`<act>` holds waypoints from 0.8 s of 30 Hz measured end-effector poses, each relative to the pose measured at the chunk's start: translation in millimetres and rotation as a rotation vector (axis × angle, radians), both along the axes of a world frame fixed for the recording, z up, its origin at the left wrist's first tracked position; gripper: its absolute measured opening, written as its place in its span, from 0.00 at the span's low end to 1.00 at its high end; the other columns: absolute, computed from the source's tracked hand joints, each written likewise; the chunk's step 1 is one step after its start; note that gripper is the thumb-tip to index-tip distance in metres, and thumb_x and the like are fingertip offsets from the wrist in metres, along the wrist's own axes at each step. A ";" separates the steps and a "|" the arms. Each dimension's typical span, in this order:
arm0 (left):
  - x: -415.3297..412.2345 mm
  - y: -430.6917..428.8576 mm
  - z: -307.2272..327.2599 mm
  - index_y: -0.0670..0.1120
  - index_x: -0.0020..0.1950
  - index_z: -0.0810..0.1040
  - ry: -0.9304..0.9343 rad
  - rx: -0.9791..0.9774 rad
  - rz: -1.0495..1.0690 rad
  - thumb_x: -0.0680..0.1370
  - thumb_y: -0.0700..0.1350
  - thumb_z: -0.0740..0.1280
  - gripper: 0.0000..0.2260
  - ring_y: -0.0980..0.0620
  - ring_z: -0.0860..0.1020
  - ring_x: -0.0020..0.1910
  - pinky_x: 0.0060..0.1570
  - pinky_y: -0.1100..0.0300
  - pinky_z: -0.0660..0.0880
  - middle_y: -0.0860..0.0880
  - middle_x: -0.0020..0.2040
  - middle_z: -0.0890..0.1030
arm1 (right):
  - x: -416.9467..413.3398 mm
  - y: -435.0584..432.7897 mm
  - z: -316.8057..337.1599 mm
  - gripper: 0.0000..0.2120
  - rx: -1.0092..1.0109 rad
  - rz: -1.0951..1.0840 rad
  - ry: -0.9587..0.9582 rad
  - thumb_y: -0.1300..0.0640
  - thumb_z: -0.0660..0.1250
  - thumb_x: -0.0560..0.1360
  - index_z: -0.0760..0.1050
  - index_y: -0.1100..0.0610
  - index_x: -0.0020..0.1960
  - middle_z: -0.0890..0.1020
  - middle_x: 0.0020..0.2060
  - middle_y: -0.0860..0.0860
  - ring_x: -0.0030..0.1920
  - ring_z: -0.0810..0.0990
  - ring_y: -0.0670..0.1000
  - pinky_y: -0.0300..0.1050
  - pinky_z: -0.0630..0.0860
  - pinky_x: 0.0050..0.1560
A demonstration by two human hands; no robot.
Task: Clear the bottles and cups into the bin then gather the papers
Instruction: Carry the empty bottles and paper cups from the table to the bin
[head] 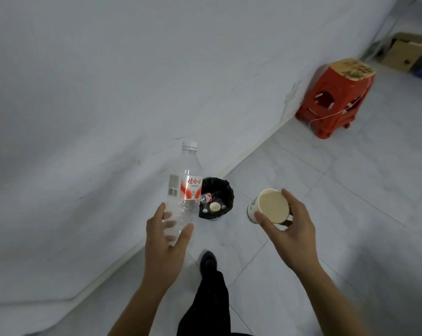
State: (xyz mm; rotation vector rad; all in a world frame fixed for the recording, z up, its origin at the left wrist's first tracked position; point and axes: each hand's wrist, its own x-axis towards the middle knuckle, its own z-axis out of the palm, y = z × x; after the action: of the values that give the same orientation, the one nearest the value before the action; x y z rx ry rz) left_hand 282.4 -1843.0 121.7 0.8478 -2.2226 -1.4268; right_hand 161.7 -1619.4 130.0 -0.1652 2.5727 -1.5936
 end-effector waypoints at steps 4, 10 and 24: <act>-115.4 -64.7 -28.2 0.50 0.75 0.62 -0.195 0.056 -0.064 0.74 0.58 0.71 0.34 0.54 0.76 0.59 0.51 0.55 0.79 0.53 0.65 0.73 | -108.2 -69.6 -23.8 0.42 0.058 0.023 -0.105 0.38 0.74 0.67 0.64 0.49 0.76 0.70 0.69 0.46 0.62 0.72 0.45 0.42 0.74 0.56; -253.6 -130.0 -101.2 0.48 0.70 0.66 -0.572 0.126 -0.150 0.62 0.72 0.65 0.43 0.49 0.77 0.55 0.56 0.49 0.77 0.52 0.62 0.76 | -235.3 -140.7 -115.3 0.41 0.184 0.061 -0.298 0.45 0.76 0.70 0.61 0.53 0.77 0.69 0.72 0.50 0.68 0.71 0.51 0.47 0.71 0.64; -348.0 -159.2 -437.9 0.66 0.53 0.70 -0.603 0.268 0.026 0.70 0.52 0.78 0.20 0.60 0.78 0.54 0.50 0.56 0.77 0.62 0.54 0.77 | -306.7 -220.4 -550.7 0.38 0.417 0.376 -0.436 0.44 0.77 0.69 0.65 0.53 0.73 0.71 0.65 0.51 0.59 0.76 0.54 0.45 0.73 0.52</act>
State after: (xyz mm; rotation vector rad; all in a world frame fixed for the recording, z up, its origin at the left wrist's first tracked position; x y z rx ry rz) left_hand -65.6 -2002.1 -316.2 1.5648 -2.4365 -1.6404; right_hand -145.0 -1839.8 -420.6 -0.2176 2.2900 -0.8349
